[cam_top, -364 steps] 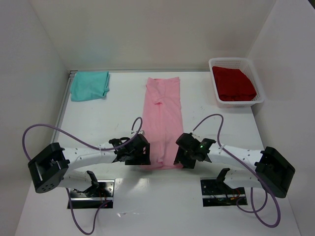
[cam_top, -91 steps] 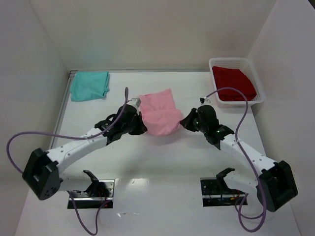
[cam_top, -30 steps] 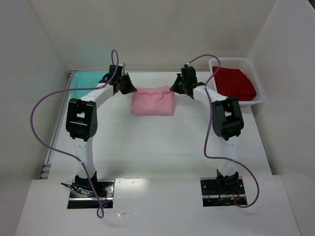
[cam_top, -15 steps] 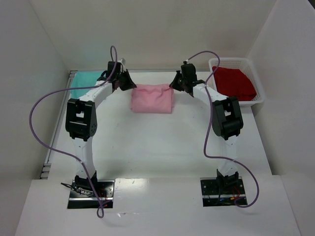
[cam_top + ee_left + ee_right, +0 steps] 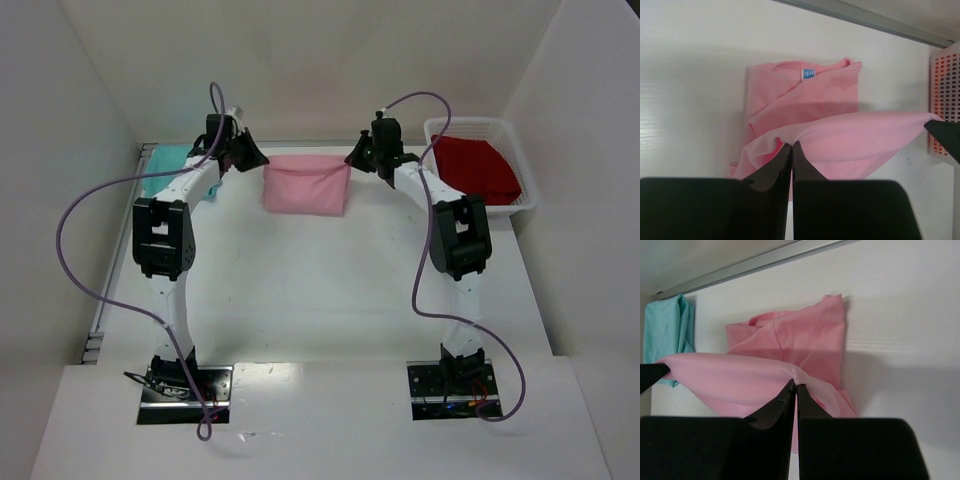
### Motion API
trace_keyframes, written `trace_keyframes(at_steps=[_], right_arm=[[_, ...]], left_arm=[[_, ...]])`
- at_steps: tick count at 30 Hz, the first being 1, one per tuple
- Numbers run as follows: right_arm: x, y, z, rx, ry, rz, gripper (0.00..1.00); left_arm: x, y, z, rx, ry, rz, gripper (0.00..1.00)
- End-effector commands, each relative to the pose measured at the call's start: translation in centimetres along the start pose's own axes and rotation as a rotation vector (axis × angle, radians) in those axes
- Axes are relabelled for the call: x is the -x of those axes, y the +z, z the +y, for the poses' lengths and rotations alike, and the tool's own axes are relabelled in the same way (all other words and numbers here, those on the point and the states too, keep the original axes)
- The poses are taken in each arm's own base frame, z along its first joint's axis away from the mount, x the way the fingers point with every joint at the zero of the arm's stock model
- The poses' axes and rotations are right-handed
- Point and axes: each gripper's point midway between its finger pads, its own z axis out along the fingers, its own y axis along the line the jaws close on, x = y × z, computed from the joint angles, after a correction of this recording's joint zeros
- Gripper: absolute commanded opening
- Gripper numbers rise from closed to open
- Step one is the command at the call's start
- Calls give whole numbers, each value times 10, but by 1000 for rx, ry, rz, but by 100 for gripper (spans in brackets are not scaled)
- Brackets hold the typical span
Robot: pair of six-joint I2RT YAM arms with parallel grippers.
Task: Fold and stack the t-shirts
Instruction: Fold the long partially folded tshirt into a neat square
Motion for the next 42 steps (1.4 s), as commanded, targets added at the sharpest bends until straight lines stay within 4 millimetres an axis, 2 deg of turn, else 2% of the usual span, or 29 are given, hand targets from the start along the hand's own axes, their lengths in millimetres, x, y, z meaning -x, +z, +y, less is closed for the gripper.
trace_keyframes(at_steps=[1, 2, 3, 9, 12, 13, 14, 15, 16, 17, 18, 19, 21, 23, 24, 25, 26, 29, 30, 31, 32, 34, 35, 36, 37, 38, 39, 41, 42], right_arm=[[19, 13, -9, -9, -12, -36, 7], [20, 17, -9, -7, -12, -38, 7], [11, 25, -15, -12, -9, -12, 7], [13, 46, -15, -4, -9, -7, 8], [13, 55, -19, -22, -16, 5, 14], [20, 56, -16, -26, -17, -10, 16], [18, 58, -26, -45, -23, 5, 21], [21, 57, -26, -53, -24, -1, 29], [26, 56, -25, -56, -34, -14, 43], [24, 56, -26, -61, -33, -6, 51], [31, 52, -24, -66, -35, -25, 56], [28, 50, -26, -71, -46, -16, 65], [42, 37, -18, -66, -60, -50, 77], [39, 29, -21, -77, -60, -53, 83], [54, 14, -8, -51, -65, -95, 83], [43, 11, -15, -62, -62, -76, 83], [43, 4, -12, -47, -64, -81, 79], [40, -19, 5, 36, -64, -95, 71], [37, -22, 7, 53, -65, -87, 69], [29, -24, 5, 62, -63, -63, 68], [25, -25, 11, 95, -65, -42, 68], [5, -24, 3, 88, -57, 13, 68], [-3, -23, -3, 75, -52, 35, 68], [-6, -27, -2, 82, -51, 45, 68], [-22, -28, -12, 62, -44, 78, 68], [-19, -33, -9, 75, -38, 57, 68], [-34, -35, -18, 58, -32, 83, 68], [-49, -37, -21, 53, -23, 109, 68], [-47, -39, -21, 48, -26, 93, 68]], left_arm=[[12, 15, 9, -25, -2, -19, 6], [11, 18, 9, -32, -2, -14, 7], [11, 21, 10, -32, -3, -12, 9], [13, 40, 21, -28, -22, 0, 10], [28, 40, 28, -22, -18, -22, 12], [28, 43, 30, -22, -18, -22, 29], [35, 41, 32, -20, -20, -35, 45], [42, 38, 35, -18, -22, -50, 63], [43, 38, 36, -18, -10, -50, 78], [43, 38, 36, -18, -9, -50, 91], [49, 32, 31, -25, 12, -64, 94], [52, 26, 27, -28, 39, -72, 98], [55, 18, 19, -55, 76, -80, 100], [53, 7, 15, -65, 131, -79, 100], [48, 5, 10, -70, 155, -70, 100], [50, -4, -5, -90, 188, -85, 100], [35, -4, -7, -111, 221, -53, 100], [16, -13, -33, -187, 266, -25, 100], [7, -13, -36, -190, 267, -9, 100], [-11, -11, -40, -195, 267, 27, 100], [-21, -9, -40, -183, 265, 49, 100], [-32, -7, -37, -142, 266, 61, 100], [-50, -4, -28, -112, 255, 100, 100], [-57, -4, -28, -100, 259, 109, 100], [-58, -7, -23, -63, 234, 100, 100], [-63, -9, -18, -41, 220, 106, 100], [-77, -9, -6, -16, 203, 127, 100], [-79, -16, 2, 27, 192, 111, 100], [-84, -15, 8, 47, 189, 118, 100]])
